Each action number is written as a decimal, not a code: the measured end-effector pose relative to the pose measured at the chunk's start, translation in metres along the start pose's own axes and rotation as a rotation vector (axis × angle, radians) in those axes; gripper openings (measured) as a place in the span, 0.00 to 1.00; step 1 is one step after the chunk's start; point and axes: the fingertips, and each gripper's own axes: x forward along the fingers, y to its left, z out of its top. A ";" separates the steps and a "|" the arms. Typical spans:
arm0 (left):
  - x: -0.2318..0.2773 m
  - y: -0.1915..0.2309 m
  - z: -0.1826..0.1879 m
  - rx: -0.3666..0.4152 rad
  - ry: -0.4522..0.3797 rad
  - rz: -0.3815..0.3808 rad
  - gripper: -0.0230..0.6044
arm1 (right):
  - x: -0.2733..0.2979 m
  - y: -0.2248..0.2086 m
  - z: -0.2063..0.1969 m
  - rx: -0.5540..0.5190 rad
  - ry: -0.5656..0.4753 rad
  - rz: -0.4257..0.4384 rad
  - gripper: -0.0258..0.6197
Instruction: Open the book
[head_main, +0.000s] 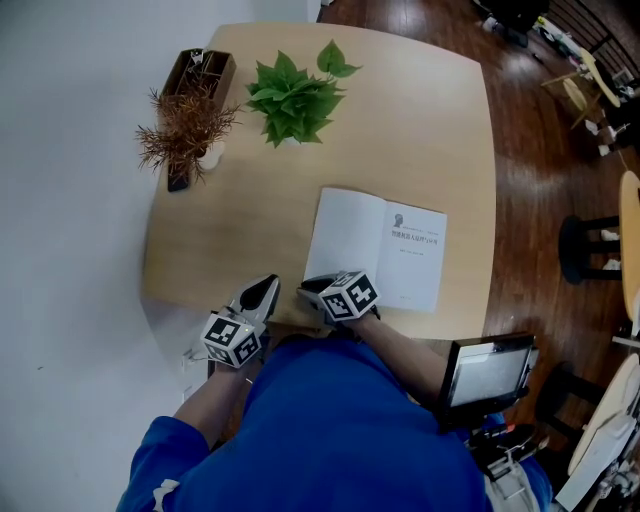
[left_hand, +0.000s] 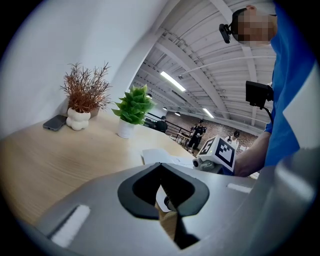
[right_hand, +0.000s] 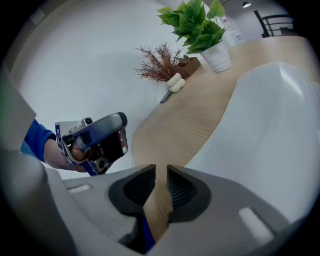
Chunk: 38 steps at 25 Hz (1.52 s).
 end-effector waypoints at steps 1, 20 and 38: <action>0.001 -0.001 0.000 0.001 0.000 -0.003 0.05 | -0.001 0.001 0.001 0.001 -0.006 0.001 0.13; 0.035 -0.044 0.003 0.048 -0.004 -0.105 0.05 | -0.082 0.010 0.023 -0.074 -0.303 -0.070 0.13; 0.109 -0.161 0.007 0.113 0.003 -0.200 0.05 | -0.254 -0.039 -0.025 -0.104 -0.528 -0.265 0.13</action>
